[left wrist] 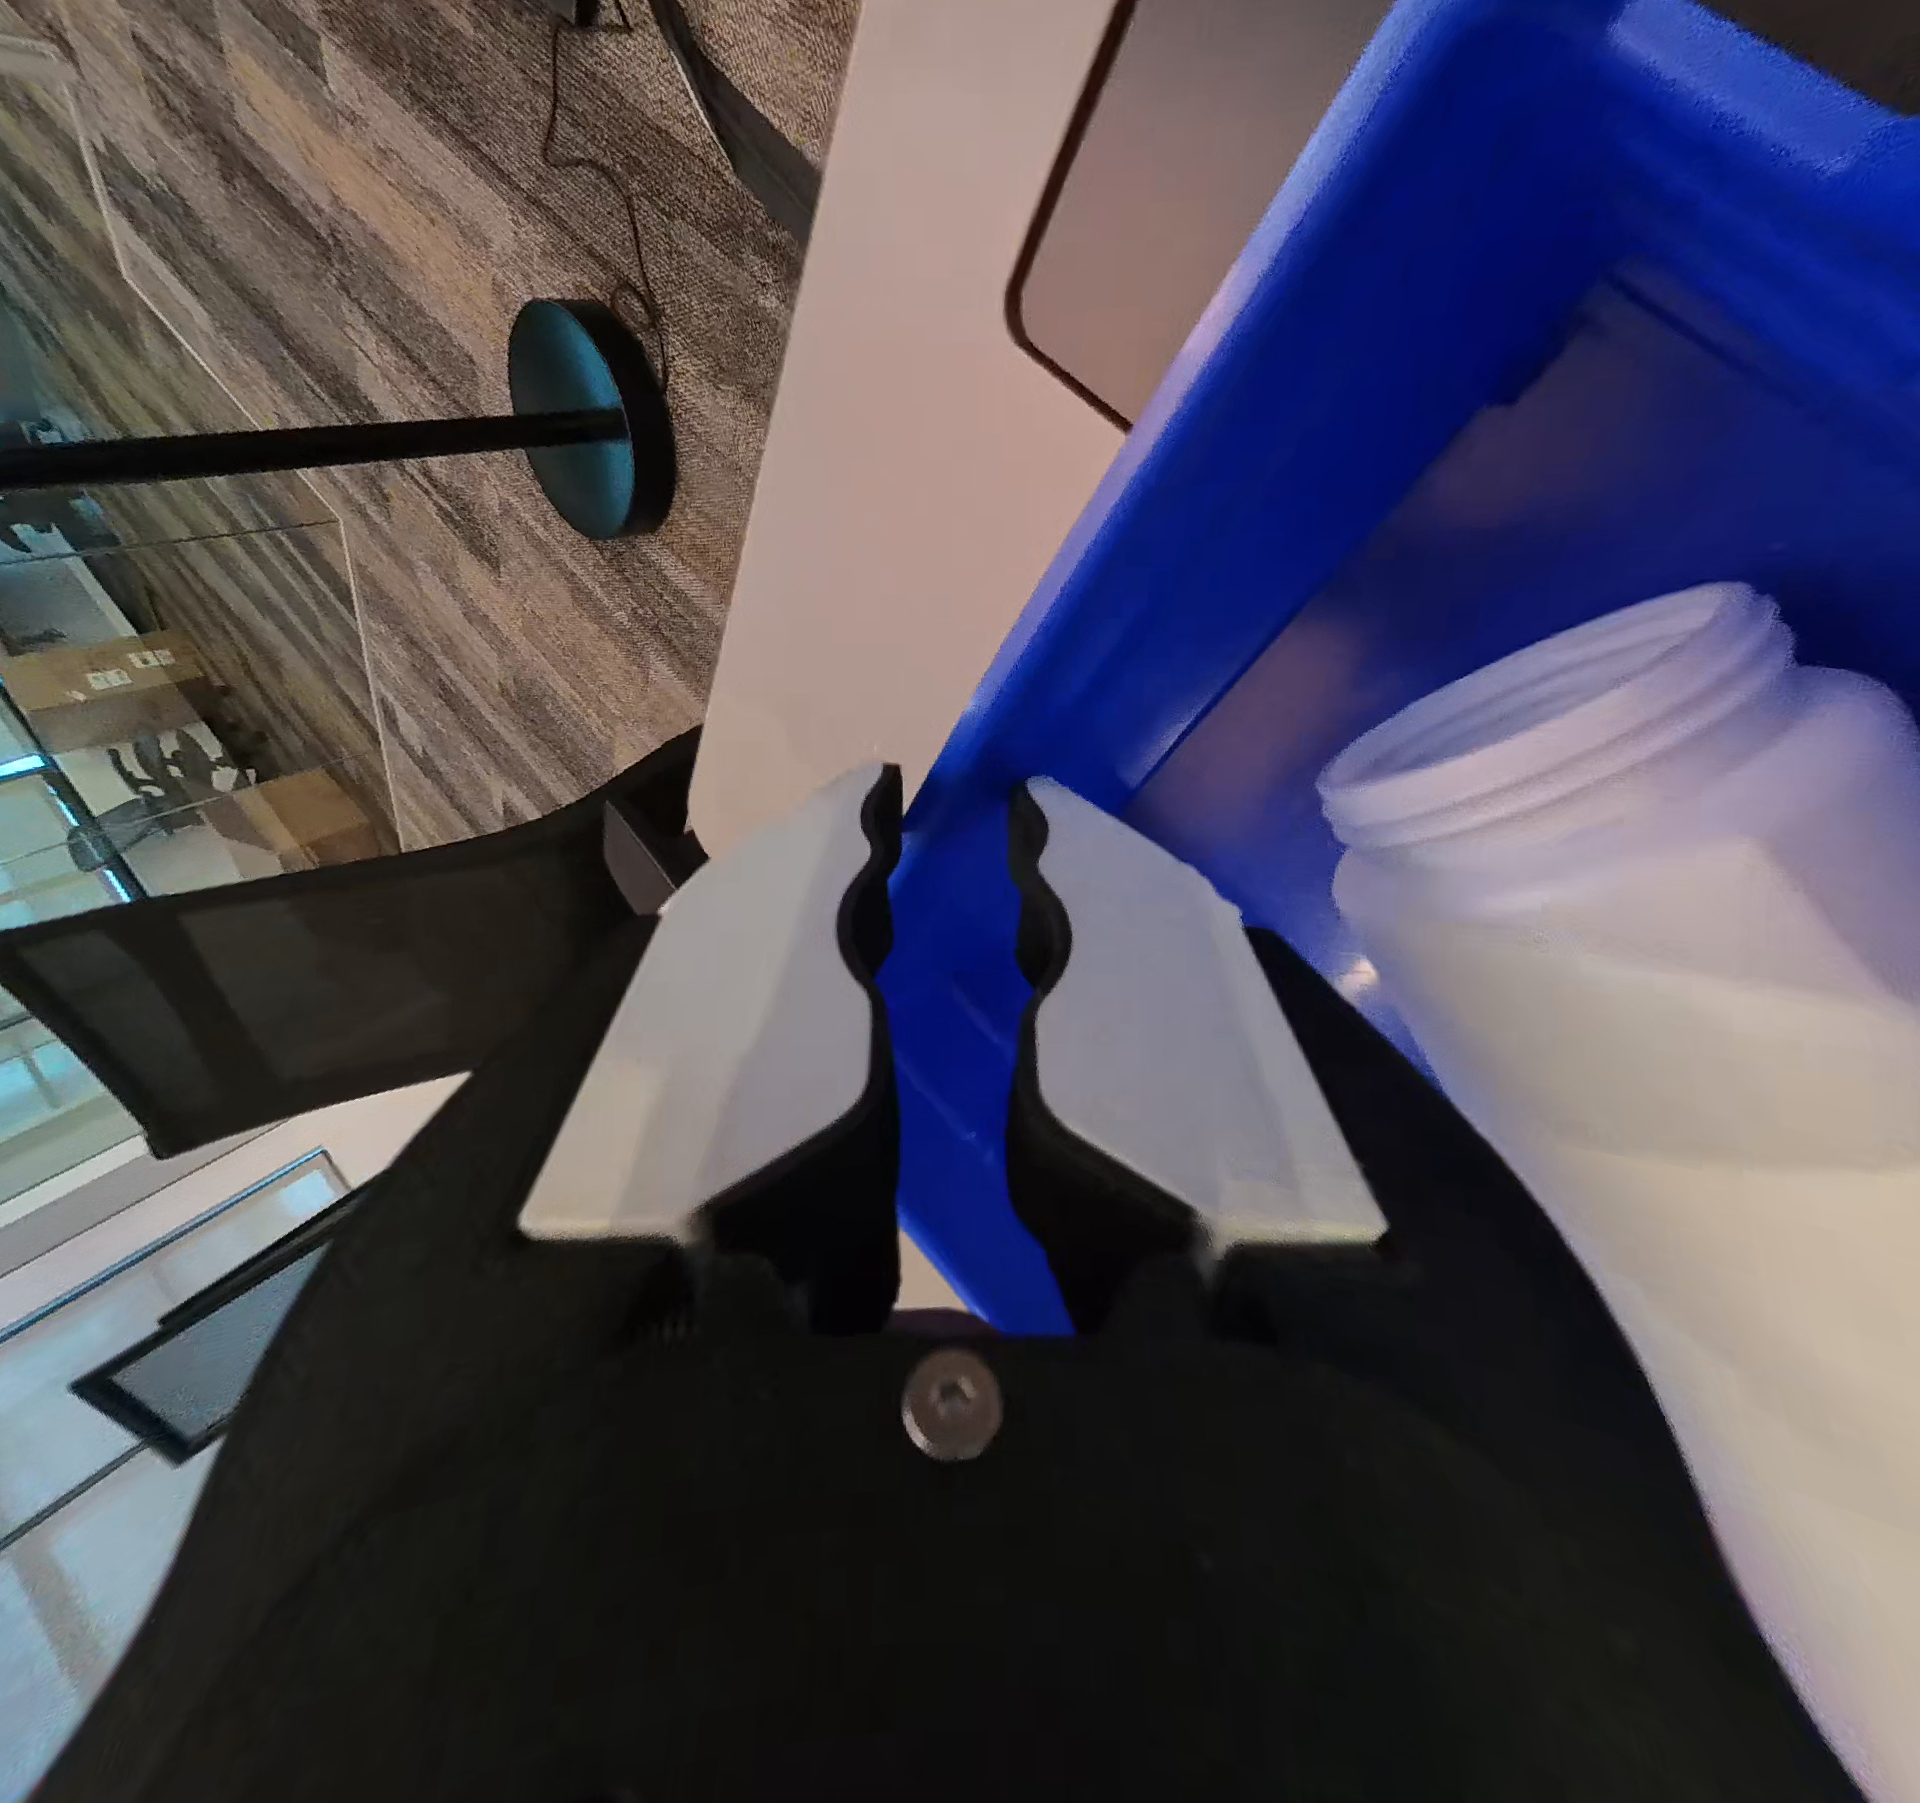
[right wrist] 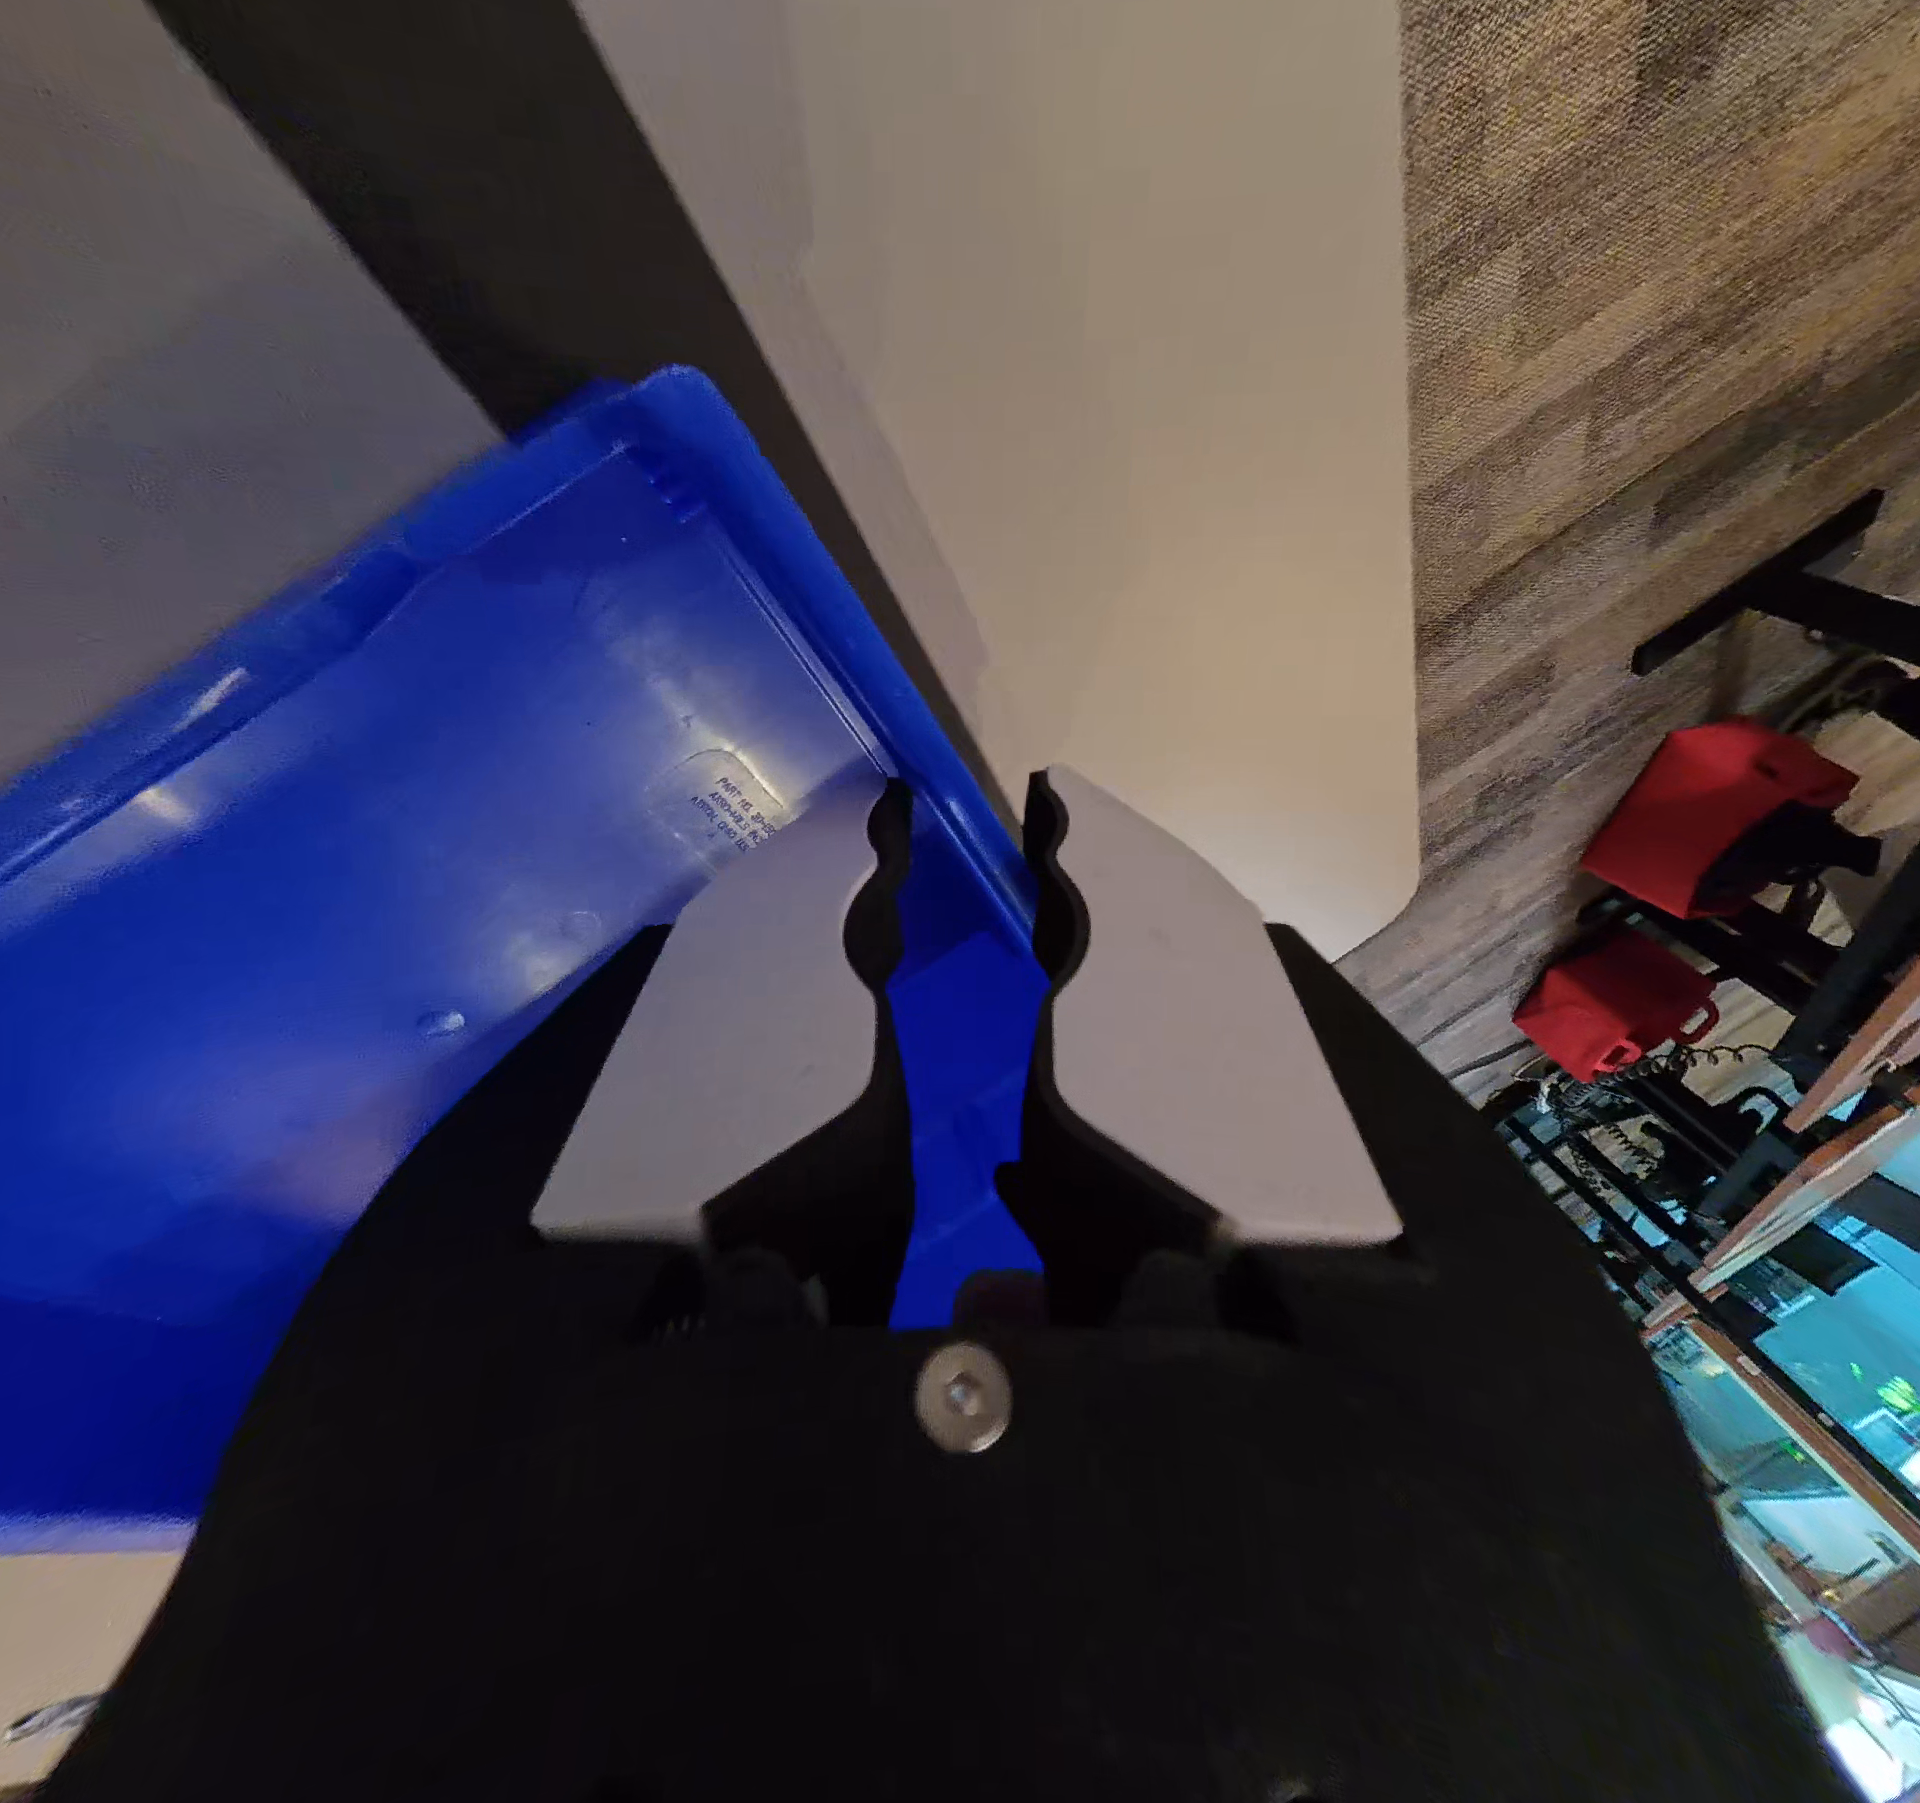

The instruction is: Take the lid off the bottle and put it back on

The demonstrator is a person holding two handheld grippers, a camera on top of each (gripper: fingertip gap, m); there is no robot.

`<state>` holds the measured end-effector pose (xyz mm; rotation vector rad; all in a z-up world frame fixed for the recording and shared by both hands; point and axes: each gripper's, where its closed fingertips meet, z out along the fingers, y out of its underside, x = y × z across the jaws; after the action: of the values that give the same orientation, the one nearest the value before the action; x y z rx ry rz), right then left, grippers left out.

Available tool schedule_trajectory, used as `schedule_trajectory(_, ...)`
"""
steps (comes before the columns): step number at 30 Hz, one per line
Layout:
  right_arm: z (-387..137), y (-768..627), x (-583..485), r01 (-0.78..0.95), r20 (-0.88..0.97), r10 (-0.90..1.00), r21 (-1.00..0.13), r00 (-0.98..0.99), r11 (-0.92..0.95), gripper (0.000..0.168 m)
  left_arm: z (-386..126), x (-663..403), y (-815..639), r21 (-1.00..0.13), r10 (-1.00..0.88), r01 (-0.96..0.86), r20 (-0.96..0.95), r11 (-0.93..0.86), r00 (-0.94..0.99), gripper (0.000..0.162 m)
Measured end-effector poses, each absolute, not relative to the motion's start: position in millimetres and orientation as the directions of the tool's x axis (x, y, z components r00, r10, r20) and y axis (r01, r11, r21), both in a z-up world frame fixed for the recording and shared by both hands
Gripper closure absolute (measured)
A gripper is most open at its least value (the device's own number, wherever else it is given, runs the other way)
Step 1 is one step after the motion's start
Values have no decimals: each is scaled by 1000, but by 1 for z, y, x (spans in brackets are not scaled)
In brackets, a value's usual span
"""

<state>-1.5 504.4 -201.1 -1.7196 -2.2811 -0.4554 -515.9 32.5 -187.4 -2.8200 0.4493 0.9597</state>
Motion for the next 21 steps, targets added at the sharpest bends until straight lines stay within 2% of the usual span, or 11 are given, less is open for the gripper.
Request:
schedule_trajectory(18, -203, 523, -24, 970, 426, 872, 81, -242, 229, 142, -186, -527, 46, -61, -205, -308, -624, -949, 754, 142)
schedule_trajectory(20, -203, 523, -26, 977, 451, 869, 44, -204, 207, 134, -182, -528, 45, -92, -166, -285, -627, -954, 761, 132)
schedule_trajectory(21, -200, 523, -27, 980, 473, 862, 14, -181, 198, 119, -178, -528, 44, -131, -132, -269, -625, -954, 770, 122)
